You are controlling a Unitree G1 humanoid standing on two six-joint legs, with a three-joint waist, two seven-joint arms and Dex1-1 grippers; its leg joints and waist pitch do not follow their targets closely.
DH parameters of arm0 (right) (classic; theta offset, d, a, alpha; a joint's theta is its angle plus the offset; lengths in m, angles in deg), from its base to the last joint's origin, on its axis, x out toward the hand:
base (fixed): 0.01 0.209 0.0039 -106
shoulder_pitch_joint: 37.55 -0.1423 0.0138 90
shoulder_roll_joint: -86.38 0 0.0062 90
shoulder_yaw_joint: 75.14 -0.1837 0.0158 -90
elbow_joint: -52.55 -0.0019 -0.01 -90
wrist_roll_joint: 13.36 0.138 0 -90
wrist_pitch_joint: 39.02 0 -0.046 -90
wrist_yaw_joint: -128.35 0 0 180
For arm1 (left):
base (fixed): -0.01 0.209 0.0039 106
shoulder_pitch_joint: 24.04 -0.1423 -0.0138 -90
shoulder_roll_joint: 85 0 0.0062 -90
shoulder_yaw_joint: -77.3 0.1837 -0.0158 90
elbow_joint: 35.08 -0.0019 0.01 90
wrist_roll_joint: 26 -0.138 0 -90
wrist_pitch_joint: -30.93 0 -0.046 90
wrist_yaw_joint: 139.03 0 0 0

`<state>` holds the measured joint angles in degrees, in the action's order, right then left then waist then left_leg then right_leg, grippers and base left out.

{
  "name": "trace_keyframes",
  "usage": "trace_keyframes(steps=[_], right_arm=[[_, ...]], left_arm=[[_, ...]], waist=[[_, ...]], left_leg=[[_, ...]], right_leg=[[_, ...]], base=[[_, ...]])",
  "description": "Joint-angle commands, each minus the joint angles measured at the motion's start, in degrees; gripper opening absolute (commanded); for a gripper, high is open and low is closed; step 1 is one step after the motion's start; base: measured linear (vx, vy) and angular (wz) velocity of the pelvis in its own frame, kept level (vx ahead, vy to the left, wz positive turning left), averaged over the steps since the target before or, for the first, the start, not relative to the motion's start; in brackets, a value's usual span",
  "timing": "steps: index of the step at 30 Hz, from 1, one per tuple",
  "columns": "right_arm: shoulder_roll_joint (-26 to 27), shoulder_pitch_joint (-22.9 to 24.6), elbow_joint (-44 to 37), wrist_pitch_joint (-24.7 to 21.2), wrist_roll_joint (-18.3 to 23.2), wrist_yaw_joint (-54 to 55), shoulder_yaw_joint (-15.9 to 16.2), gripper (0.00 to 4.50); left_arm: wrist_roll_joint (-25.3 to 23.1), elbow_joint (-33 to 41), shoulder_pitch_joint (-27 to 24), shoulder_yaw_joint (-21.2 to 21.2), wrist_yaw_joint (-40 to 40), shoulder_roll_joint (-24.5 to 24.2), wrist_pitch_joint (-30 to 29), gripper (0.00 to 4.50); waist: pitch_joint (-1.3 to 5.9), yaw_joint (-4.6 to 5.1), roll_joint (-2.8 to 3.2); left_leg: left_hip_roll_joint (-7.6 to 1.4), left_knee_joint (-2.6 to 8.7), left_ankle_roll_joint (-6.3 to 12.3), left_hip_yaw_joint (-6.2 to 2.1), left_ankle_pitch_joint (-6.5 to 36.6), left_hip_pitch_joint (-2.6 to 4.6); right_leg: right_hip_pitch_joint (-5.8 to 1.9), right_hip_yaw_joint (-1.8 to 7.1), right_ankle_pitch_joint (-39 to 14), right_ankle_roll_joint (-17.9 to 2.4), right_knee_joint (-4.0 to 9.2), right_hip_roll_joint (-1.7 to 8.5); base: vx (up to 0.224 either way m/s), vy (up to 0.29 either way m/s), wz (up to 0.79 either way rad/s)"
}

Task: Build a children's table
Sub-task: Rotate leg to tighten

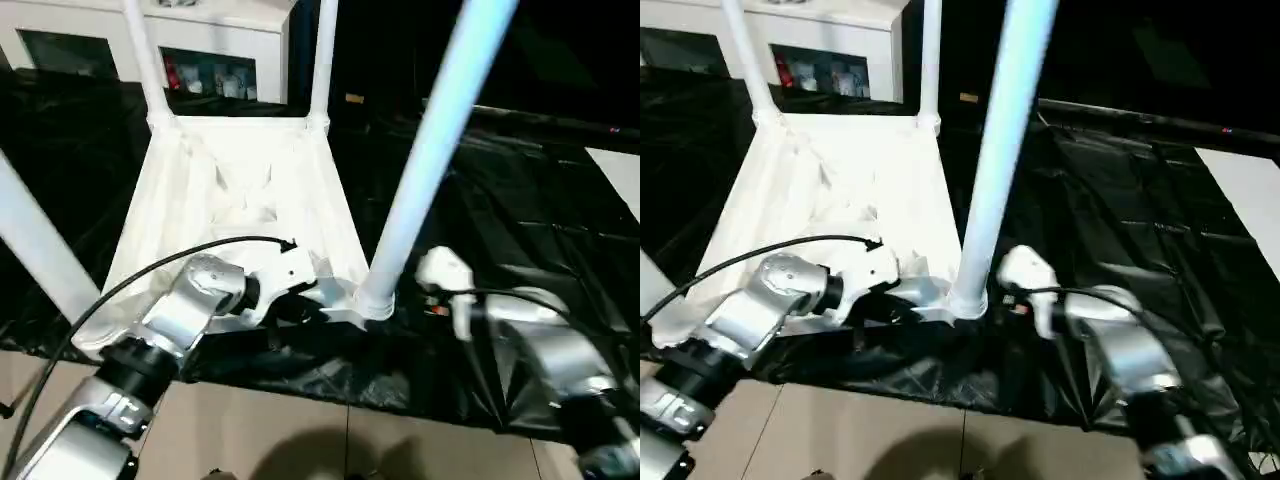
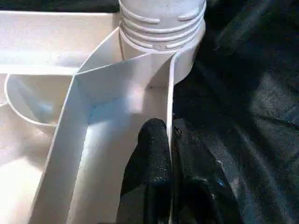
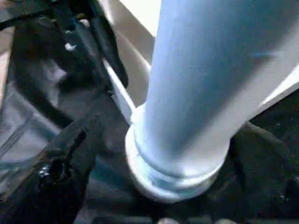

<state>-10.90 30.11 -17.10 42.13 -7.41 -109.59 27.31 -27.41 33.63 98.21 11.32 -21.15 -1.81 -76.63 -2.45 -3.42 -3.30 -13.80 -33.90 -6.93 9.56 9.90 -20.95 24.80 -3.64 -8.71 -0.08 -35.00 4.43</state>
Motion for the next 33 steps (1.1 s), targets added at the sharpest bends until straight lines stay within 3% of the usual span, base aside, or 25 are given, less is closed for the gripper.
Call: trace_keyframes(steps=[1,3,7,18,22,23,24,25,27,28,29,30,31,32,33], right_arm=[[0.5,-1.1,1.4,0.7,0.1,0.7,-0.4,4.00],[0.9,-1.4,1.7,0.8,0.4,0.7,-0.7,3.73],[2.2,-2.4,4.3,1.9,0.5,0.6,-0.5,3.30],[4.8,-4.8,10.5,3.5,0.0,1.6,-0.4,2.73],[7.9,-4.7,13.3,4.2,-0.6,6.6,-1.2,2.72],[10.9,-3.5,14.4,4.5,-1.4,12.8,-1.8,2.72],[11.7,-3.2,14.7,4.6,-1.6,14.4,-2.0,2.72],[13.4,-2.8,15.2,4.4,-1.5,16.8,-2.4,2.72],[15.0,-2.5,15.8,4.3,-1.5,18.9,-2.7,2.72],[19.1,-3.2,18.5,5.0,-1.7,25.3,-3.7,2.72],[19.5,-3.3,18.8,5.1,-1.6,25.8,-3.8,2.72],[23.5,-5.0,22.1,6.1,-1.3,30.9,-4.8,2.72],[25.4,-6.3,23.9,6.8,-1.6,33.3,-4.8,2.72],[27.2,-7.9,26.2,8.1,-2.5,35.6,-4.4,2.72],[27.9,-8.6,26.8,9.0,-2.6,35.2,-4.1,2.72]], left_arm=[[-0.2,-0.9,0.5,-0.7,1.5,0.2,0.0,0.00],[-0.1,-0.8,0.3,-1.0,1.5,0.3,0.0,0.00],[1.2,0.2,-1.2,-1.6,-0.2,-0.8,-0.6,0.00],[1.4,-1.1,-1.2,-2.9,-0.4,-1.9,-0.6,0.00],[0.7,-3.7,0.0,-4.0,3.9,0.0,-1.6,0.00],[0.2,-5.6,1.0,-4.7,8.6,2.8,-2.7,0.00],[-0.1,-6.0,1.3,-4.9,10.0,3.6,-2.9,0.00],[-0.2,-6.8,1.8,-4.9,11.8,5.2,-3.5,0.00],[-0.3,-7.5,2.2,-4.9,13.3,6.7,-3.8,0.00],[-0.3,-9.8,3.3,-5.3,17.3,10.6,-4.5,0.00],[-0.3,-10.0,3.4,-5.2,17.7,10.9,-4.5,0.00],[-1.3,-12.7,4.5,-4.8,21.3,13.9,-4.0,0.00],[-2.0,-14.1,5.0,-4.3,22.6,15.0,-3.5,0.00],[-2.6,-15.5,5.5,-3.9,23.7,16.0,-2.9,0.00],[-2.8,-15.9,5.6,-3.9,24.3,16.3,-2.4,0.00]], waist=[[3.35,-0.15,0.38],[3.41,-0.17,0.53],[3.46,-0.23,0.24],[3.30,0.72,0.42],[2.99,1.26,0.39],[2.94,1.53,0.06],[2.87,1.42,0.23],[2.88,1.54,-0.22],[2.73,1.62,0.04],[2.48,2.03,0.44],[2.34,2.21,0.46],[2.23,2.39,0.83],[2.22,3.18,1.50],[1.93,4.08,2.24],[1.78,4.14,2.90]], left_leg=[[1.15,3.91,0.68,0.70,18.7,0.29],[1.12,3.94,0.83,0.68,18.5,0.26],[1.09,3.94,1.02,0.74,17.0,0.07],[1.22,3.97,0.76,0.68,18.5,0.06],[1.51,3.89,0.40,0.57,20.3,0.20],[1.48,3.88,0.19,0.54,20.7,0.15],[1.61,3.80,-0.06,0.46,20.8,0.29],[1.72,3.62,-0.23,0.43,21.6,0.64],[1.82,3.72,-0.11,0.31,22.4,0.65],[1.81,3.71,0.03,0.18,25.1,1.29],[1.92,3.69,0.13,0.08,26.4,1.67],[1.89,3.67,0.20,-0.12,28.1,2.11],[1.62,3.79,0.51,-0.55,30.6,2.45],[0.71,4.98,0.75,-1.56,35.7,2.53],[-0.43,6.25,0.89,-2.04,39.6,2.14]], right_leg=[[-3.32,1.30,-24.1,-7.5,5.28,1.89],[-3.35,1.35,-23.2,-7.8,5.13,1.91],[-3.49,1.45,-21.7,-8.4,4.73,2.03],[-3.31,1.30,-24.9,-7.7,5.13,1.96],[-2.98,0.92,-30.7,-5.7,5.90,1.94],[-2.87,0.80,-32.5,-4.9,6.15,1.96],[-2.73,0.62,-33.7,-4.3,6.35,1.99],[-2.45,0.37,-36.2,-3.2,6.85,1.99],[-2.47,0.14,-37.5,-2.5,7.16,2.00],[-2.11,-0.62,-39.4,-1.7,8.04,2.02],[-2.02,-1.23,-40.6,-1.2,8.67,1.90],[-1.97,-1.88,-41.6,-0.7,9.23,1.87],[-2.50,-3.33,-41.0,-0.2,10.17,1.95],[-4.10,-5.68,-37.7,0.1,10.64,1.52],[-5.27,-5.88,-33.5,-0.6,9.00,1.39]], base=[[0.000,0.000,0.00],[0.000,0.000,0.00],[0.000,0.000,0.00],[0.000,0.000,0.00],[0.000,0.000,0.00],[0.000,0.000,0.00],[0.000,0.000,0.00],[0.000,0.000,0.00],[0.000,0.000,0.00],[0.000,0.000,0.00],[0.000,0.000,0.00],[0.000,0.000,0.00],[0.000,0.000,0.00],[-0.030,0.081,-0.12],[-0.082,0.041,-0.12]])
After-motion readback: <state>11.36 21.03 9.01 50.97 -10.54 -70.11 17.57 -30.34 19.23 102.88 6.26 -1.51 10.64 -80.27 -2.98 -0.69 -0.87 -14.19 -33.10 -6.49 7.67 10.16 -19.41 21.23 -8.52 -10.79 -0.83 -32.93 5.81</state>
